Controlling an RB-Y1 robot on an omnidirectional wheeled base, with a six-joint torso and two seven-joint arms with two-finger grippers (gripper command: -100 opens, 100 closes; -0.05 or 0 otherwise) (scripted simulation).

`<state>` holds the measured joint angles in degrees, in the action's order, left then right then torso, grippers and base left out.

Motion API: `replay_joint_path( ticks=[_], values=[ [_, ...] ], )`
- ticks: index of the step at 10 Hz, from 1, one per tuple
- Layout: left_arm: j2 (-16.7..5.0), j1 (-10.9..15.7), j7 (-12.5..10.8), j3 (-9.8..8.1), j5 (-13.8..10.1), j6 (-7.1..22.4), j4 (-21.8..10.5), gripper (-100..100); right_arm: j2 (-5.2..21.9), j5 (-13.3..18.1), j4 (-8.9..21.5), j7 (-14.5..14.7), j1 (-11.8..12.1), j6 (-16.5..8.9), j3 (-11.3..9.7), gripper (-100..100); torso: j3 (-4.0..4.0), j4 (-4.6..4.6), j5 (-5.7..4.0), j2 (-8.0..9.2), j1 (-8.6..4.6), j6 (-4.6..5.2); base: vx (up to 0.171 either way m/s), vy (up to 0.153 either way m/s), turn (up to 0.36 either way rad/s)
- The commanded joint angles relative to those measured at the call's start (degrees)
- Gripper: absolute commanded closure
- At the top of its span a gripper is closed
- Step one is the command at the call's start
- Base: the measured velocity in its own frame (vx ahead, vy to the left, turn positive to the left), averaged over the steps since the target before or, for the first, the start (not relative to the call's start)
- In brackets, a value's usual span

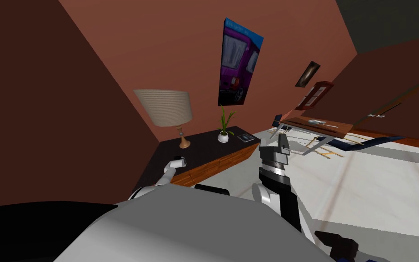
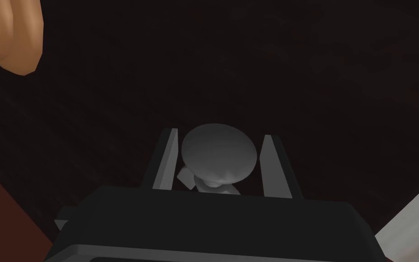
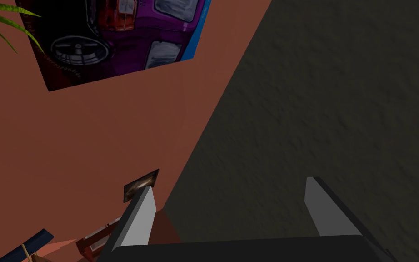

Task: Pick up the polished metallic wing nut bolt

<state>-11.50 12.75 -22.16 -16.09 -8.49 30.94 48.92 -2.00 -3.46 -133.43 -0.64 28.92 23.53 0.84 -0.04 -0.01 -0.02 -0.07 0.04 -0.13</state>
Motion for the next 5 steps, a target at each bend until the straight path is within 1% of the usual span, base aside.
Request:
replay_joint_path(
  ticks=[1, 2, 4, 5],
  values=[
    [0.45, -0.67, -0.15, 0.23, 0.36, 0.99, 1.83, 100, 0.00, 0.00, 0.00, 0.00, 0.00, 0.00, 0.00, 0, 0.00, 0.00, 0.00, 0.00, 0.00, 0.00, 0.021, 0.004, 0.035],
    [0.98, -1.34, -0.18, 0.63, 0.73, 1.88, 3.54, 100, 0.00, 0.00, 0.00, 0.00, -0.01, 0.00, 0.00, 0, 0.00, 0.01, 0.01, 0.00, -0.03, 0.07, 0.015, 0.005, 0.041],
    [2.04, -2.69, -0.25, 1.42, 1.47, 3.65, 6.60, 100, 0.00, 0.00, 0.00, 0.00, 0.00, 0.00, 0.00, 0, 0.00, 0.01, -0.01, 0.00, -0.05, 0.06, 0.025, 0.008, 0.102],
    [2.04, -2.69, -0.25, 1.42, 1.47, 3.65, 6.97, 100, 0.00, 0.00, 0.00, 0.00, 0.00, 0.00, 0.00, 0, -0.01, 0.00, -0.01, -0.01, -0.04, 0.05, 0.016, 0.004, 0.036]
  ],
)
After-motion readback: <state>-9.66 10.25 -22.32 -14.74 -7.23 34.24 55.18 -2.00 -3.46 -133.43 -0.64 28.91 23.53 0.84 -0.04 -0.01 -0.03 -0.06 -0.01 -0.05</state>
